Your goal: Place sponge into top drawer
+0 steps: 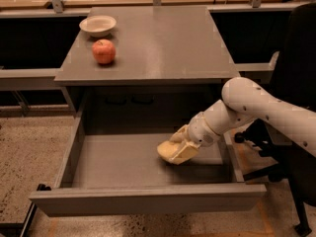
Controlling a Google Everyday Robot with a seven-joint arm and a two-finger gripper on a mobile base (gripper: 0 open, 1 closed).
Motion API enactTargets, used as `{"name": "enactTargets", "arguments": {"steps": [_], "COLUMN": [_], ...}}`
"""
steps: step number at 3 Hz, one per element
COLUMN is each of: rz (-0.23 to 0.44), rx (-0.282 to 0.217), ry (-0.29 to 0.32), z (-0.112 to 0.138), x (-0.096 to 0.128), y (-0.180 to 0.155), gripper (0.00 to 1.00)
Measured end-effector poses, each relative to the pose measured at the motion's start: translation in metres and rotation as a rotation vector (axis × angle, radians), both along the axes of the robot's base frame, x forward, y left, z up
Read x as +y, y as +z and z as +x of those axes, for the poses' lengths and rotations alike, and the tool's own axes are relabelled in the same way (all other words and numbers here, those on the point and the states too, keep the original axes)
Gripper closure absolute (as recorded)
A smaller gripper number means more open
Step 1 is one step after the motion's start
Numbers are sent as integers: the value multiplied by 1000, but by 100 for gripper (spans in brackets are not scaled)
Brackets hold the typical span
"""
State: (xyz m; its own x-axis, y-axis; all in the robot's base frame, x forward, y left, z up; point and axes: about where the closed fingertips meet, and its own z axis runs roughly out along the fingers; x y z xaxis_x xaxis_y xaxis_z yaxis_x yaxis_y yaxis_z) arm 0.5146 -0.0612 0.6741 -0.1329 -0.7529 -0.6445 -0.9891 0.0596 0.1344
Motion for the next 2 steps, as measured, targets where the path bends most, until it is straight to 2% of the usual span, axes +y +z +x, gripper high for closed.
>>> {"name": "enactTargets", "arguments": {"steps": [2], "rz": [-3], "rx": [8], "ry": [-19], "z": [-2], "x": [-5], "y": [-15], "gripper": [13]}}
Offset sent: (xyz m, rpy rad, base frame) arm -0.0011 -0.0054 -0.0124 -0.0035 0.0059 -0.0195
